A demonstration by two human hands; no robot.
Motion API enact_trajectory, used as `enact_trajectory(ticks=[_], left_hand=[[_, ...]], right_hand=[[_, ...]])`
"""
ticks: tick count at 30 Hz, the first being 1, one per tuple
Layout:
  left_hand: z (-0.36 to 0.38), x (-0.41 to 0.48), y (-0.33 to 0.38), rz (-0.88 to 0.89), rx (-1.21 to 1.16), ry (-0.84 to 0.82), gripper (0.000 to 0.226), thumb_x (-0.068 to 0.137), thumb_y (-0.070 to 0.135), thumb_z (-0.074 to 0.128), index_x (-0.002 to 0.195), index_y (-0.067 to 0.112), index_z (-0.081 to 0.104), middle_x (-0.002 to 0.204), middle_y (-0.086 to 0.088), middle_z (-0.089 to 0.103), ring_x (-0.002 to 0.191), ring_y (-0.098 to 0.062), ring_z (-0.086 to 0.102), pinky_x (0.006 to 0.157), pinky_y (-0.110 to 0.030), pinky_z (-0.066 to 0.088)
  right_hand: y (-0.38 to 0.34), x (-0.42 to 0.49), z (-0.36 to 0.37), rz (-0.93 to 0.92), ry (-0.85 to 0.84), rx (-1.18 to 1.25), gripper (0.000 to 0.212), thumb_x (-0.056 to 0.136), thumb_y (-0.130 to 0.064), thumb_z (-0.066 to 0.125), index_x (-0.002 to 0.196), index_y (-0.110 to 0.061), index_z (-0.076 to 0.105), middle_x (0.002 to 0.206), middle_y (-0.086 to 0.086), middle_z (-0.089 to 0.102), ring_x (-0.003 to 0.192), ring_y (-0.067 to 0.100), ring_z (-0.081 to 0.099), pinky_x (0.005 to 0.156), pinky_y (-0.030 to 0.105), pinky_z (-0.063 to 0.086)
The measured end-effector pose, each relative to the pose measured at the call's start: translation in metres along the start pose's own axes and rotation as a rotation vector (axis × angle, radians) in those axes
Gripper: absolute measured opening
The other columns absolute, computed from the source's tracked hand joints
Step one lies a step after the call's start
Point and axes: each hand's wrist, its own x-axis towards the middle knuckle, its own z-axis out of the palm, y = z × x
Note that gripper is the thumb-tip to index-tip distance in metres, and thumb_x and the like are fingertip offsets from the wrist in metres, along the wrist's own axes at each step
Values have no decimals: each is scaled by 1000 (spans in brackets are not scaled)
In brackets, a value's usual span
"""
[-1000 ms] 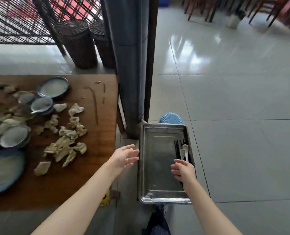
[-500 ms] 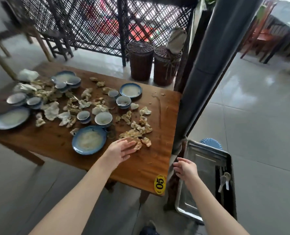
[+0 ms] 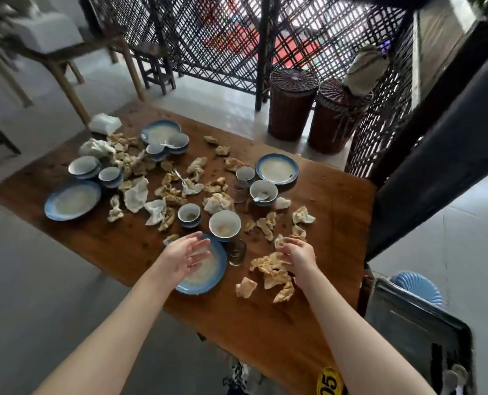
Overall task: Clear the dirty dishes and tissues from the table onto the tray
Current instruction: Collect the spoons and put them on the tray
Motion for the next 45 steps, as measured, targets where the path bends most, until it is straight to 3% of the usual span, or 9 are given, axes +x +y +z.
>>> enact_trajectory(ticks=[10,14,16,24,29,36,39,42,45], left_hand=[[-4,80,64,-57,-4,48,21,102,19,37,110,22,56,95,3,67,83,-18,63,68,-30,41],[-16,97,70,-95,26,89,23,102,18,36,114,20,56,96,3,67,83,-18,62,66,-30,43],[-23,105,74,-110,31,109,23,103,18,36,114,20,56,96,2,67,85,-19,62,66,-30,42],[-52,137,105,-140,-2,96,20,102,18,38,105,21,58,96,-1,68,84,-20,63,68,-30,42],[-74,171,145,-121,9,62,18,102,18,39,110,17,56,97,-3,66,81,-20,62,66,-30,43],[-111,237,225,-90,44,-11,28,102,18,36,127,16,50,100,-5,64,85,-22,62,71,-32,48],[-122,266,251,-79,102,-5,31,103,18,34,131,16,48,106,-5,62,86,-22,61,74,-34,47],[-127,296,271,-54,197,23,32,102,13,37,133,17,45,127,-11,55,95,-25,59,83,-35,44],[-125,319,286,-42,298,52,35,101,10,39,135,17,43,120,-11,56,93,-25,59,83,-35,44]], right_hand=[[-78,95,86,22,-77,-19,24,94,-6,51,116,-15,55,86,8,62,62,16,56,46,20,44],[-80,119,108,85,-103,-78,31,96,-16,51,127,-20,51,106,7,61,84,18,59,77,34,46],[-79,128,116,110,-81,-86,32,96,-17,51,128,-20,51,107,7,62,86,17,60,77,34,46],[-75,140,131,144,135,89,26,96,-9,52,116,-20,62,96,5,65,83,17,63,62,26,47],[-79,126,147,-13,213,115,25,91,-11,60,112,-24,63,95,0,68,82,14,66,63,23,51],[-105,110,231,-169,126,79,21,90,-3,59,105,-17,62,100,13,67,70,16,62,55,21,49],[-112,111,266,-178,132,44,20,88,-6,63,104,-18,64,100,9,67,82,21,64,63,26,52],[-113,113,286,-159,142,19,20,89,-8,63,106,-18,65,94,2,67,74,11,63,53,16,48],[-112,114,292,-120,149,30,18,91,-9,61,102,-23,64,93,1,68,73,9,64,53,17,49]])
